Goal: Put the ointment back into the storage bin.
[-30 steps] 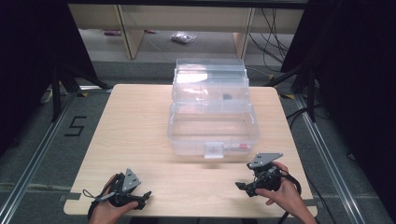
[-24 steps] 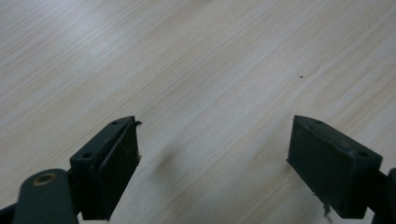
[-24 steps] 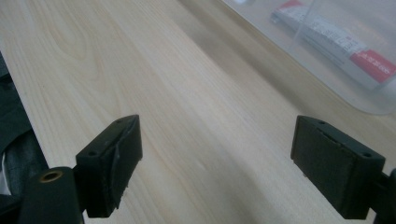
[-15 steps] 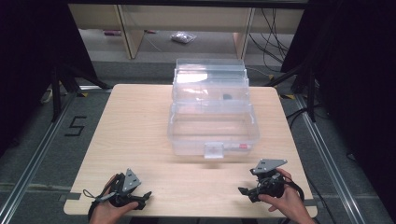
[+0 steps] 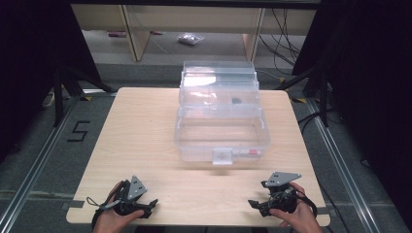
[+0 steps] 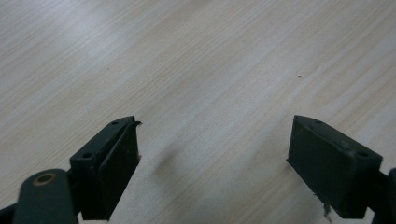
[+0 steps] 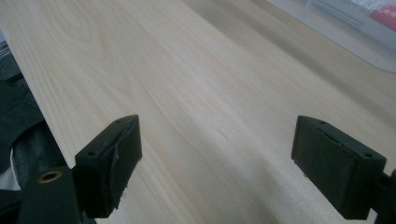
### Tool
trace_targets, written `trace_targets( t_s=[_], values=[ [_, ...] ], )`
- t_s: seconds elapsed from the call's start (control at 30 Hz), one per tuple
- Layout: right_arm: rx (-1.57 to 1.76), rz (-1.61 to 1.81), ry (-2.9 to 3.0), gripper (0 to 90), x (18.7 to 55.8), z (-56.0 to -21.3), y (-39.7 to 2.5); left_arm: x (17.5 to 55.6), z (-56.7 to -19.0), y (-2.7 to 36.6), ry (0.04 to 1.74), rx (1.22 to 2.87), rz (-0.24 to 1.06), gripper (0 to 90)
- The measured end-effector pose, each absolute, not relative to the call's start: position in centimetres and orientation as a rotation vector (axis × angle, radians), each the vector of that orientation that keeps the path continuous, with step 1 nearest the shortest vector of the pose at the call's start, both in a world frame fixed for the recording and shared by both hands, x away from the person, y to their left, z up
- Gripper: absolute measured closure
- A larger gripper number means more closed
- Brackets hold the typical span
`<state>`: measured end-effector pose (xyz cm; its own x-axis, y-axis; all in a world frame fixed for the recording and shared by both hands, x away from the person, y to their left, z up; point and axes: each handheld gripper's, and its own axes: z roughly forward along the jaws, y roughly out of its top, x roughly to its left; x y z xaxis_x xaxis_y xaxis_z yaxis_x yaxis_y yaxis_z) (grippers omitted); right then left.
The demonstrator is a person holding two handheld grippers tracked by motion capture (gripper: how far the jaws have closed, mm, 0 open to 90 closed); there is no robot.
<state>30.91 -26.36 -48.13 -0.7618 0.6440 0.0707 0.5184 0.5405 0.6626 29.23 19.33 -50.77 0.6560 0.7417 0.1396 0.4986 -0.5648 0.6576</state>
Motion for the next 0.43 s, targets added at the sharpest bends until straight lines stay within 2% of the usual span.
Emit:
trace_targets(
  t_s=[0.43],
  values=[
    [1.040, 1.008, 2.578, 16.8, 31.16, -48.80, -26.63, 29.31, -50.84, 19.28, 0.961, 2.297, 0.564, 15.9]
  ],
)
